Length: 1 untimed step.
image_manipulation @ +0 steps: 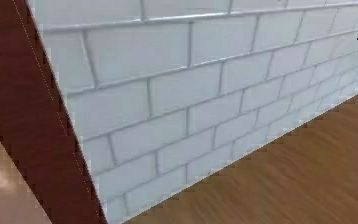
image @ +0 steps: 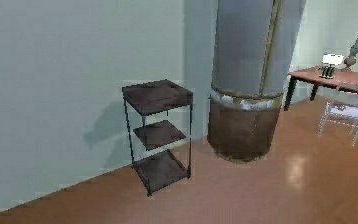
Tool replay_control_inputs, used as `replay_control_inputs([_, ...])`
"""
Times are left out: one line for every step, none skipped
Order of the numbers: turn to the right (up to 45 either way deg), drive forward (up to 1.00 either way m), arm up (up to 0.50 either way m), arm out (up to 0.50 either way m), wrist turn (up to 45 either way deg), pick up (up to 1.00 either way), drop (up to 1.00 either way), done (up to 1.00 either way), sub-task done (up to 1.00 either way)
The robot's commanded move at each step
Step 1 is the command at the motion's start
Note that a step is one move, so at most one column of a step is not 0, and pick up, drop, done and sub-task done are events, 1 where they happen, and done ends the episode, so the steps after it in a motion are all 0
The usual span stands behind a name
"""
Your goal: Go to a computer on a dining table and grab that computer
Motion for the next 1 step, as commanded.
replay_control_inputs([0.0,0.40,0.00,0.00,0.0,0.00,0.00,0.00,0.00])
